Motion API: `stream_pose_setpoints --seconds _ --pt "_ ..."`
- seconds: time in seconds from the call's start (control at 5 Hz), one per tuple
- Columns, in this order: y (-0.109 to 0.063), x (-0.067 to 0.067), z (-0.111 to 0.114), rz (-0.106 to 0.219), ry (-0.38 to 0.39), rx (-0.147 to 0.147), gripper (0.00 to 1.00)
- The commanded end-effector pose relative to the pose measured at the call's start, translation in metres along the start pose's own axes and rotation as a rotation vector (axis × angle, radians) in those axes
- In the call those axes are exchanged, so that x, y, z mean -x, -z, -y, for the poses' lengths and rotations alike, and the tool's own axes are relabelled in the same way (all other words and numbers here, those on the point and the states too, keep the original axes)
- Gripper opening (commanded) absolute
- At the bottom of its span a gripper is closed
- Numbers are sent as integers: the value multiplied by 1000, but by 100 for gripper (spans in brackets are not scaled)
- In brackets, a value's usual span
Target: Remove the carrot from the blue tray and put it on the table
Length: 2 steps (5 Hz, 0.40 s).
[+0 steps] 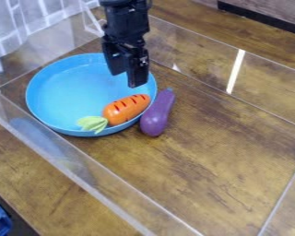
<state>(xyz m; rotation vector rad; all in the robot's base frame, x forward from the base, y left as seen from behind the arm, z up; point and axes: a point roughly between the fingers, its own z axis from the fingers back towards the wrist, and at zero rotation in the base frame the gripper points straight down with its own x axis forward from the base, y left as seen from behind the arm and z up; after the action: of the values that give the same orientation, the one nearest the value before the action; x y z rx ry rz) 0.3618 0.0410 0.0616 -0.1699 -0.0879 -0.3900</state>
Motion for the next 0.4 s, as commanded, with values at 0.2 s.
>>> stream_pose_setpoints --seconds 0.2 --pt "2 -11 14 27 49 -17 100"
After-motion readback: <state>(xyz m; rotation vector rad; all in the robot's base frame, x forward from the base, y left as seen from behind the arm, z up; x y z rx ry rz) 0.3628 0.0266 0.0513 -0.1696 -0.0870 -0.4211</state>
